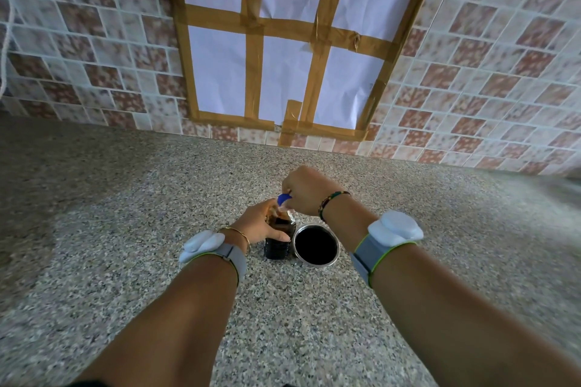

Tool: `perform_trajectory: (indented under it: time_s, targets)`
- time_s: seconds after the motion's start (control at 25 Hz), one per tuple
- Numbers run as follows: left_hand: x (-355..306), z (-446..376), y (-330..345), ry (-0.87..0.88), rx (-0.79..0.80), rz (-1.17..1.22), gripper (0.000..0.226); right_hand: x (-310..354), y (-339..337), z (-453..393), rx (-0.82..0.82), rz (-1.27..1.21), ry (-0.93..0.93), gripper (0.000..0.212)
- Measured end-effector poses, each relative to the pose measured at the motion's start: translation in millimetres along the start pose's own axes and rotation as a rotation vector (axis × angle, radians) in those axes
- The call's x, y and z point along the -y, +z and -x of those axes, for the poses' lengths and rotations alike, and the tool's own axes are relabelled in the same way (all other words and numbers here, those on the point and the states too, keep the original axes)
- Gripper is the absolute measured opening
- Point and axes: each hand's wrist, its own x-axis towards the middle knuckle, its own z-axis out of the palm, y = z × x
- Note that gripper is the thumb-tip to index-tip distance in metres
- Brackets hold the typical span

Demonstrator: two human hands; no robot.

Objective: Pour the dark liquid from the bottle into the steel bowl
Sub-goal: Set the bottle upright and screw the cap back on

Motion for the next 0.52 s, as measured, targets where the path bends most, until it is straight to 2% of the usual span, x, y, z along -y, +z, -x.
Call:
perform_trajectory:
  time_s: [0.12,0.36,0.44,0.52]
  targets:
    - [1.2,-2.7,1.3,-0.004,0.008,-0.009,0.081,5.1,6.9,3.0,-0.019,0.114,0.032,0.035]
    - [-3.0,0.5,2.6,0.004,0.003,0.043,0.072,13.0,19.5,-1.5,-0.026,0.160,0.129,0.047]
    - [-3.6,0.3,3.5,-0.015,0.012,0.048,0.071,10.5,17.1,0.6,0.037,0.115,0.152,0.048]
    - [-6.8,4.9,1.2,-0.032,0.042,-0.008,0.080,0.9,11.0,-0.2,0.117,0.056,0.158,0.056]
